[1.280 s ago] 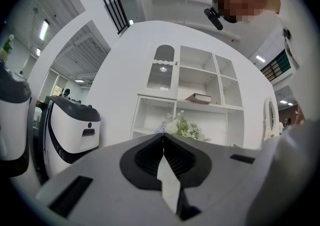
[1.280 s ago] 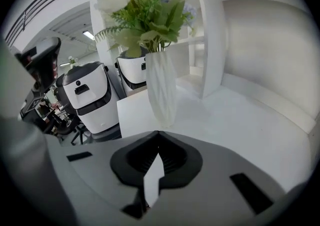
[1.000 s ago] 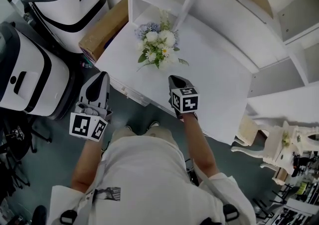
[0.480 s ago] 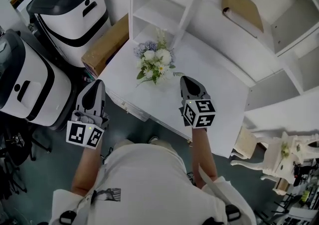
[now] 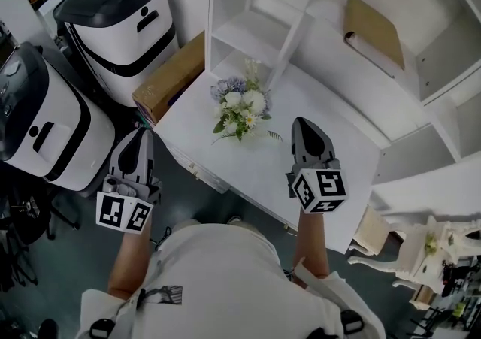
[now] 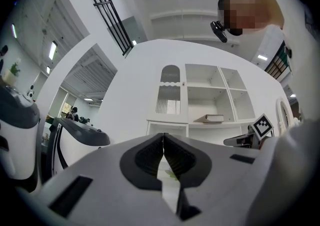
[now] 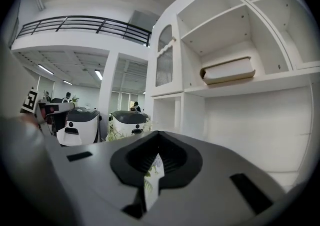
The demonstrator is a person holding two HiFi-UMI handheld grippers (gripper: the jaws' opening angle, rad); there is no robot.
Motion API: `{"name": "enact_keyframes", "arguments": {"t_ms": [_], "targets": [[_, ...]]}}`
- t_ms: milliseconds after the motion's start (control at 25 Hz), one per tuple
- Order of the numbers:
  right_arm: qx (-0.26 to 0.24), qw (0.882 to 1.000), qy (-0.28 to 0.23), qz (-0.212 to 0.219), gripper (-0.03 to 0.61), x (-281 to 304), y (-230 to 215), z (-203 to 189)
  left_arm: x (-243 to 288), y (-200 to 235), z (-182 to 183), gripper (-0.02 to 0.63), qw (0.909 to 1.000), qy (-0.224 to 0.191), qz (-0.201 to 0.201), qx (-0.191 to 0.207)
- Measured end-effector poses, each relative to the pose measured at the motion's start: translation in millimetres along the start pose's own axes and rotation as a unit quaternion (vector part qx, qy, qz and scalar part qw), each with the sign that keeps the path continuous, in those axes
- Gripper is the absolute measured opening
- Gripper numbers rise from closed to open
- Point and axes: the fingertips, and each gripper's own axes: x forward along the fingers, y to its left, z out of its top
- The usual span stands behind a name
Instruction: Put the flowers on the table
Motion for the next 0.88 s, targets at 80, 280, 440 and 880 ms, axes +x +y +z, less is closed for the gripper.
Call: {"name": "enact_keyframes", "arguments": {"t_ms": [80,280,440,880], "targets": [[-0.003,1.000,-0.013,0.000,0.009,-2.9,1.4,9.5,-1.9,3.7,4.1,0.015,1.0000,-0.001,0.005,0.004],[-0.027,0.999,-0.033,-0.015,0.009,-9.3,2.8,25.4,-6.1,11.2,13.0,0.015,0.9998,-0.002,0.015,0.010],[-0.031,0.998,-0.040,-0.025,0.009,-16.2,2.7,30.9,-11.6,19.4,18.9,0.015,0.9996,-0.004,0.025,0.014],[-0.035,0.998,-0.046,-0.032,0.009,-21.5,10.5,35.8,-20.6,30.8,24.7,0.015,0.9992,-0.007,0.035,0.019]]}}
